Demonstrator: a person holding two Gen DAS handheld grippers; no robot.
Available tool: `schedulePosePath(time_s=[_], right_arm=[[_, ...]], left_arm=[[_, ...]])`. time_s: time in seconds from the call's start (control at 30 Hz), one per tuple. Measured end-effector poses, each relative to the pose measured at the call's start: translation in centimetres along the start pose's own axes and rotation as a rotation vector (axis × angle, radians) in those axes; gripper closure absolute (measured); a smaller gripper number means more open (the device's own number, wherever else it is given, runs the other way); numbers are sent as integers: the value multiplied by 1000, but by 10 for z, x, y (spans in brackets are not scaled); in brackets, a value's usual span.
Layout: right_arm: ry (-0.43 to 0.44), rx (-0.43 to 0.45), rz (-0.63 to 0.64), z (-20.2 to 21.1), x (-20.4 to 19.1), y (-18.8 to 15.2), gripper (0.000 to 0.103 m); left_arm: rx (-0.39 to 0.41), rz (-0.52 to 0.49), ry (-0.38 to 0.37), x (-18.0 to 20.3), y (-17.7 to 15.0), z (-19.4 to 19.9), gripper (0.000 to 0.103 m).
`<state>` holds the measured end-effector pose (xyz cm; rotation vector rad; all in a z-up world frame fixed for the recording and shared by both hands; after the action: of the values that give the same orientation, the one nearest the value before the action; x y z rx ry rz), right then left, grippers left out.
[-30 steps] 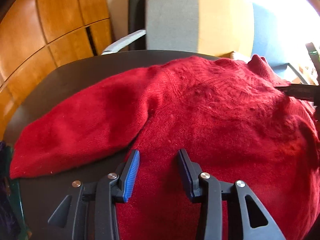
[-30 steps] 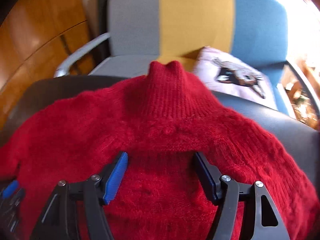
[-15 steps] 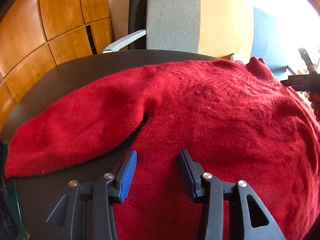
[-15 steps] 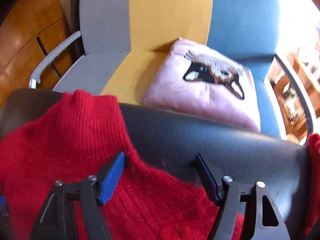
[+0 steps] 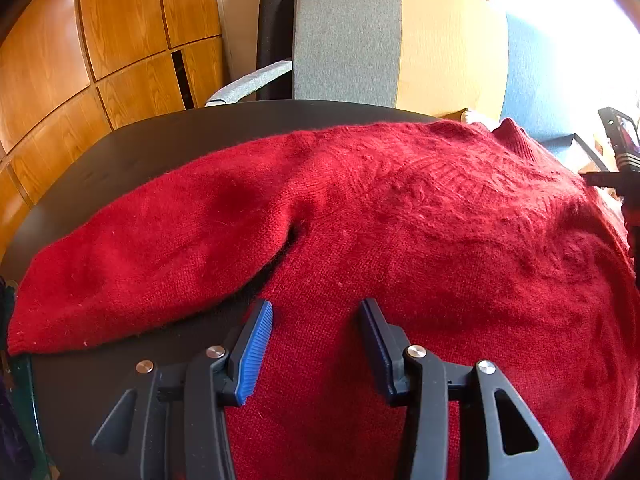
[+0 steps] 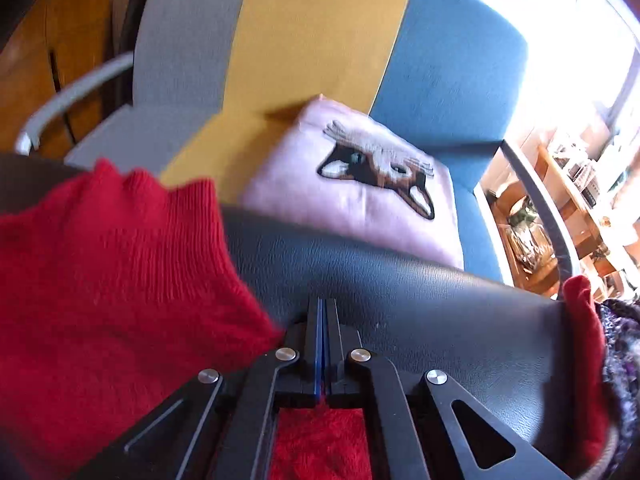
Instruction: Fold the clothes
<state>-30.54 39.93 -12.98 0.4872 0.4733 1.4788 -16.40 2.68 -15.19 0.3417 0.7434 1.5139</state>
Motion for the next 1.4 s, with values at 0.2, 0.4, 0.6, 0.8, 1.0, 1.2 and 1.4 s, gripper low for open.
schedulePosePath(time_s=[0.2, 0.4, 0.6, 0.8, 1.0, 1.2, 1.4], right_arm=[[206, 133, -26, 55, -28, -4, 77], [362, 61, 10, 70, -93, -59, 75], [251, 101, 69, 55, -111, -91, 59], [255, 106, 22, 59, -109, -95, 50], [257, 108, 16, 62, -109, -94, 49], [242, 105, 25, 59, -110, -94, 48], [254, 108, 15, 56, -108, -93, 46]], left_arm=[[-2, 5, -2, 0, 1, -1, 55], [-68, 82, -71, -22, 11, 1, 64], [-22, 224, 52, -102, 34, 12, 64], [-177, 238, 262, -177, 29, -38, 64], [-194, 182, 356, -202, 21, -82, 61], [-158, 152, 501, -226, 35, -106, 60], [-131, 155, 379, -220, 48, -85, 64]])
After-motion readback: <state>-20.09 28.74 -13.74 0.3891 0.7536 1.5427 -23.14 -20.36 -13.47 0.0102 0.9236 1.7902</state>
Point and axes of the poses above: each gripper's, at about its wrist camera, not at the fingertips, and z roughly against the way its jaws point, x to its right, y to its top, the point moved 5 cm from there along -z, roughly the way its jaws point, and after that the axes turned 14 degrees about y, right-handed, at the moved point
